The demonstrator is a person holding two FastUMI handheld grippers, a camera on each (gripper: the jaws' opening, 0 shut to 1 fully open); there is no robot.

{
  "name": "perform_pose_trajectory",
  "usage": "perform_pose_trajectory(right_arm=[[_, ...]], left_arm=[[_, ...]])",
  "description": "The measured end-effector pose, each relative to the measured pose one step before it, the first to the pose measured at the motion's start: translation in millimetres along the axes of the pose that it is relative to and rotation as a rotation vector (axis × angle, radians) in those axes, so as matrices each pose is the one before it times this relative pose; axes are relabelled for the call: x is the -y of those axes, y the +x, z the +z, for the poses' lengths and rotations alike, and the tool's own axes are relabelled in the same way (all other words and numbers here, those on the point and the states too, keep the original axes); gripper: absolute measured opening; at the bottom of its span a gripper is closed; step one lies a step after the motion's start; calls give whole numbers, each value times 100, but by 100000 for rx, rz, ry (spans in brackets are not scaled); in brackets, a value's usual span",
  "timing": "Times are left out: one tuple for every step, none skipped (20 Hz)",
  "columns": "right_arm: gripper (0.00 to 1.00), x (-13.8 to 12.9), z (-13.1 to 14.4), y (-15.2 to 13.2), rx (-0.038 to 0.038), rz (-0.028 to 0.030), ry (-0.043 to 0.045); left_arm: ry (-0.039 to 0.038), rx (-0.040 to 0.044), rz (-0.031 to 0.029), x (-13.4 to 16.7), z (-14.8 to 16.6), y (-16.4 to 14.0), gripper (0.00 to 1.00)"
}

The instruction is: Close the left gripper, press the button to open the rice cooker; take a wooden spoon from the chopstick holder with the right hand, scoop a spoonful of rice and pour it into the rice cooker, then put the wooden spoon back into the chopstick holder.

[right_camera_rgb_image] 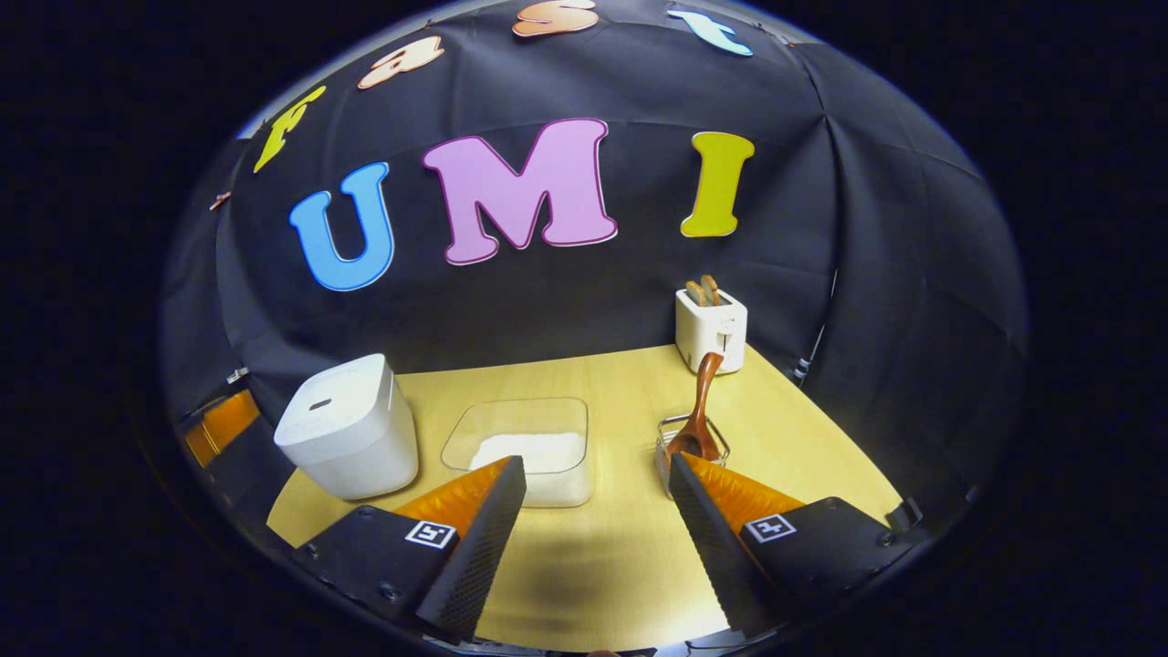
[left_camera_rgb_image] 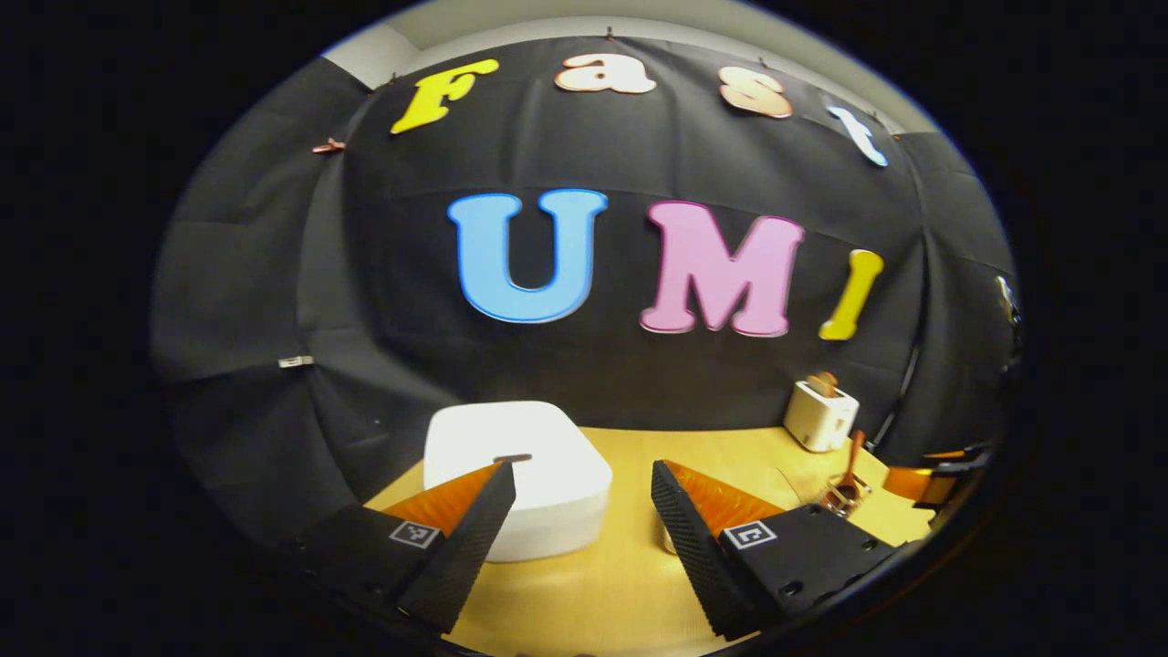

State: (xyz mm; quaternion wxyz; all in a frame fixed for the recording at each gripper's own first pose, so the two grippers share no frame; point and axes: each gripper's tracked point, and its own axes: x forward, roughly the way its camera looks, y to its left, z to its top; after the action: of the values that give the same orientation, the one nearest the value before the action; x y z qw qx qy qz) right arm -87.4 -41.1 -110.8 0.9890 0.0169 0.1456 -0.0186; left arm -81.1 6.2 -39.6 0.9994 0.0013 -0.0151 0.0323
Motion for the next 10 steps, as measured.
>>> perform_pose_trajectory(right_arm=[[99, -699, -870, -673, -907, 570, -690], [98, -691, -885, -639, -1018, 612, -762], [98, -737, -818, -607, -781, 929, -324], [98, -677, -876, -560, -1188, 990, -33], [98, -633, -640, -431, -1104, 1157, -156], [98, -516, -249, -415, -361, 849, -809], [99, -271, 193, -147, 520, 176, -991], [98, -82, 121, -148, 743, -176, -318], [99, -187, 91, -296, 512, -121, 156], [99, -346, -252, -330, 19, 156, 190]], left_arm=[[-612, -1419, -2821, 478, -825, -679, 97], [-1568, -1139, -2805, 489, -664, -564, 97], [-1565, -1594, -2632, 416, -712, -577, 97], [-1037, -1969, -2062, 263, -842, -422, 97], [-681, -1859, -1536, 124, -578, -413, 97], [-588, -1291, -1674, 226, -447, -293, 97], [-492, -372, -1567, 257, -187, -353, 97], [-125, 553, -1251, 153, -43, -290, 96], [149, 643, -702, -21, 23, -260, 95], [104, 159, 159, -240, -211, -82, 95]])
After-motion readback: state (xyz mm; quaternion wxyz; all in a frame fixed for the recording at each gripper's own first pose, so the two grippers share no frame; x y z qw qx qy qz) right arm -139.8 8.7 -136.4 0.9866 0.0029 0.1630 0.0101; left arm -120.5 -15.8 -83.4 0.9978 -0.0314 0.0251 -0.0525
